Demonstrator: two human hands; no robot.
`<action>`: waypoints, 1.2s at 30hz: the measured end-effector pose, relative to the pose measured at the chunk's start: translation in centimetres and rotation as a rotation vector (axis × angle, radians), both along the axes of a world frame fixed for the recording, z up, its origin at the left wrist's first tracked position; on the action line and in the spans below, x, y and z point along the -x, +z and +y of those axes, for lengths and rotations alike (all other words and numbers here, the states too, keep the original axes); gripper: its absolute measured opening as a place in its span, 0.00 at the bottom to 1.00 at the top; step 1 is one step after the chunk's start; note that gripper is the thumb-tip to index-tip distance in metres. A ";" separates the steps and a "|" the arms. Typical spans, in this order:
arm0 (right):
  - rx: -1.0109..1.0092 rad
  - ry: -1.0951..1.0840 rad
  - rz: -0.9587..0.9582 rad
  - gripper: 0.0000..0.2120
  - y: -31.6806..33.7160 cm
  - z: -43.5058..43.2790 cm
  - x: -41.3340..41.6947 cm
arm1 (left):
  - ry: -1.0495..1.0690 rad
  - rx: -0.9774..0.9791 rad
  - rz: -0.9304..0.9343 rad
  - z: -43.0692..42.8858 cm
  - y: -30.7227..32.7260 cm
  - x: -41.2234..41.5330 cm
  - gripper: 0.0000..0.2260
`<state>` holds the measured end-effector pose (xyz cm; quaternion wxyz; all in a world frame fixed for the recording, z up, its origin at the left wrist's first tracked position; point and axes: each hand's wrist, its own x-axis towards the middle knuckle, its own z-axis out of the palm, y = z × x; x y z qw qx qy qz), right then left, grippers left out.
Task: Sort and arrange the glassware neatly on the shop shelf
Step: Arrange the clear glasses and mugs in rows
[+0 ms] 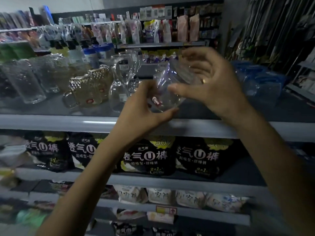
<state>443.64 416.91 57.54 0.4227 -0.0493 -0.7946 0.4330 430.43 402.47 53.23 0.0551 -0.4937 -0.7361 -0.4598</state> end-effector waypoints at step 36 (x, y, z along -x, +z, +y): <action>0.031 0.012 -0.044 0.29 -6.0 1.3 3.8 | 0.218 0.123 0.108 1.6 -2.7 1.1 0.26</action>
